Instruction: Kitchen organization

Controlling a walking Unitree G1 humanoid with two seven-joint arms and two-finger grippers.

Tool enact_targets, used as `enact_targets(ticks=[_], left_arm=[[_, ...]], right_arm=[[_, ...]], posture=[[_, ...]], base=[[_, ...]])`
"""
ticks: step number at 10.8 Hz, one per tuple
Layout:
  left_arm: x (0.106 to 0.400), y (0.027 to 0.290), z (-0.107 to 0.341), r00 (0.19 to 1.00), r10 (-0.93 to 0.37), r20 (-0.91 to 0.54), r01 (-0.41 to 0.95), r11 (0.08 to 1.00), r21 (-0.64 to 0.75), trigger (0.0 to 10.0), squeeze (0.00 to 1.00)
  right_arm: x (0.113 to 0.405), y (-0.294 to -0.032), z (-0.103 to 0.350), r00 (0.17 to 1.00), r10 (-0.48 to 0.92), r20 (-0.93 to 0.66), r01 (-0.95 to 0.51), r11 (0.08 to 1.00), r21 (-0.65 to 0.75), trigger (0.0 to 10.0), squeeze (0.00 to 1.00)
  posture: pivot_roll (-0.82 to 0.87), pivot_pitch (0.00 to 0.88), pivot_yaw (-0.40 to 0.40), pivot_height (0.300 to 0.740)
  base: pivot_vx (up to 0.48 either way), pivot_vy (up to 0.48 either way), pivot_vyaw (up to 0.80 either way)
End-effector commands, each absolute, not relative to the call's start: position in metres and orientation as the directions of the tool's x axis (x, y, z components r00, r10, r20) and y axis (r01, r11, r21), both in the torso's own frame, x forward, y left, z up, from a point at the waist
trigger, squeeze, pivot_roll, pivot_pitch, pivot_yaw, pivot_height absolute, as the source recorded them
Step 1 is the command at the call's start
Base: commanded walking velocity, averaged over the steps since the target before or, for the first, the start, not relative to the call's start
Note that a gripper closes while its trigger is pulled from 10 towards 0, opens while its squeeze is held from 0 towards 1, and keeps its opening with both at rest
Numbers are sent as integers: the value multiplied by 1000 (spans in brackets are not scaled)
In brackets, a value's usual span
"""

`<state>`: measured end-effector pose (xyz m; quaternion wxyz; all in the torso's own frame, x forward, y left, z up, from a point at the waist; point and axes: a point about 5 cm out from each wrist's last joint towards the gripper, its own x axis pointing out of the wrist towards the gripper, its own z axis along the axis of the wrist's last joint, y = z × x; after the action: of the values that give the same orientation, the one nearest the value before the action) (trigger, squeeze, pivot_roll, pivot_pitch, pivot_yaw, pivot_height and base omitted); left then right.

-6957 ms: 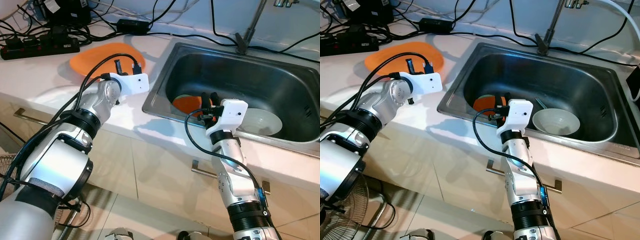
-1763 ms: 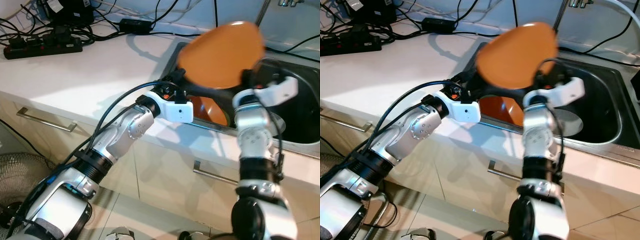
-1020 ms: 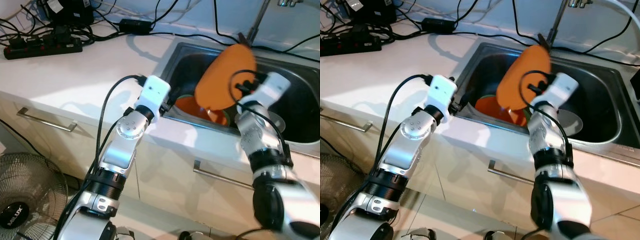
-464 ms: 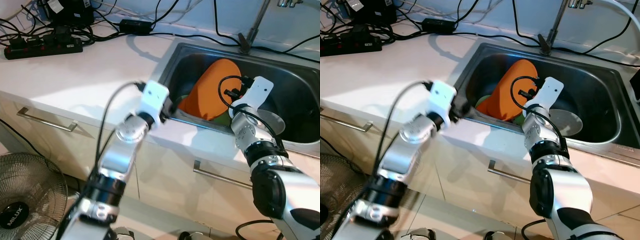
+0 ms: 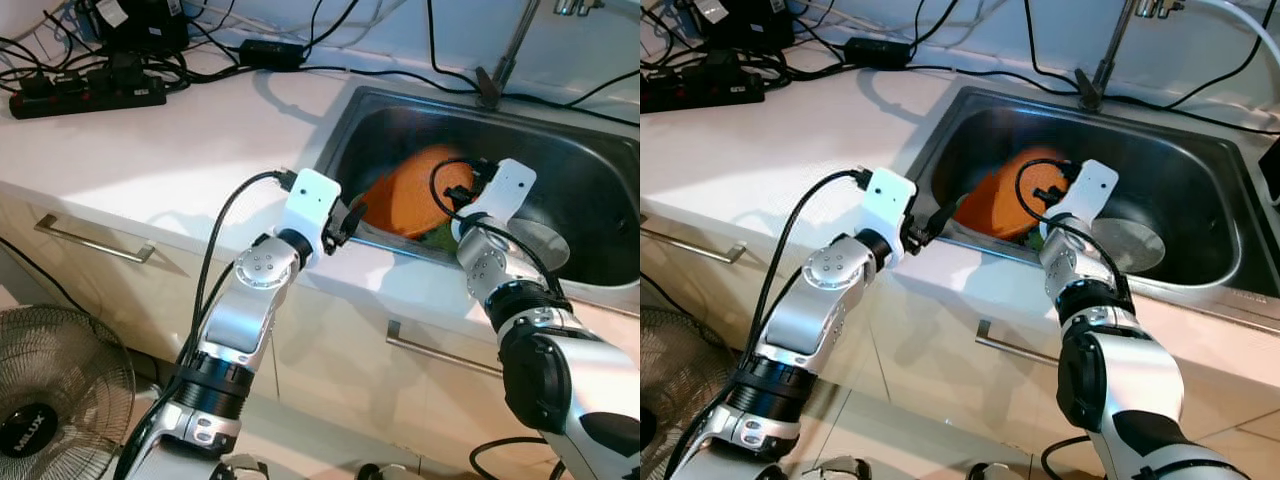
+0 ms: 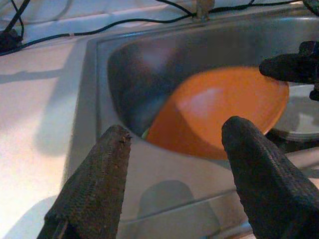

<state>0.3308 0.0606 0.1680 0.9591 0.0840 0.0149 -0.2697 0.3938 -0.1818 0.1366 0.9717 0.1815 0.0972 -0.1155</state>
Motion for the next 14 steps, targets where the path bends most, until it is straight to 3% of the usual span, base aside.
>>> enact_targets(ticks=[1, 5, 7, 8, 10, 12, 14], left_arm=[[328, 58, 168, 843, -532, -76, 537, 830, 149, 10000, 0], [329, 58, 170, 853, -520, -43, 520, 840, 153, 10000, 0], [332, 65, 178, 892, -446, 78, 430, 888, 160, 10000, 0], [337, 77, 184, 911, -374, 177, 339, 920, 197, 10000, 0], [337, 92, 192, 923, -280, 263, 231, 952, 200, 10000, 0], [335, 107, 187, 936, -176, 306, 133, 979, 155, 10000, 0], [331, 113, 185, 930, -148, 336, 96, 981, 168, 10000, 0]], right_arm=[[392, -179, 129, 944, -184, -272, 269, 909, 319, 10000, 0], [394, -175, 137, 962, -188, -199, 235, 940, 249, 10000, 0], [397, -165, 163, 989, -146, 18, 143, 980, 135, 10000, 0], [394, -154, 185, 975, -81, 205, 64, 994, 91, 10000, 0], [377, -140, 200, 924, -11, 383, -14, 998, 63, 10000, 0], [350, -120, 184, 898, 80, 433, -100, 995, 23, 10000, 0], [337, -117, 163, 926, 55, 373, -84, 995, 61, 10000, 0]], posture=[[129, 60, -53, 740], [125, 43, -51, 740], [116, 36, -50, 740], [109, 28, -51, 740], [88, 14, -48, 740], [69, 0, -49, 740], [66, 0, -52, 740]], base=[[0, 0, 0], [0, 0, 0], [0, 0, 0], [0, 0, 0], [0, 0, 0], [0, 0, 0], [0, 0, 0]])
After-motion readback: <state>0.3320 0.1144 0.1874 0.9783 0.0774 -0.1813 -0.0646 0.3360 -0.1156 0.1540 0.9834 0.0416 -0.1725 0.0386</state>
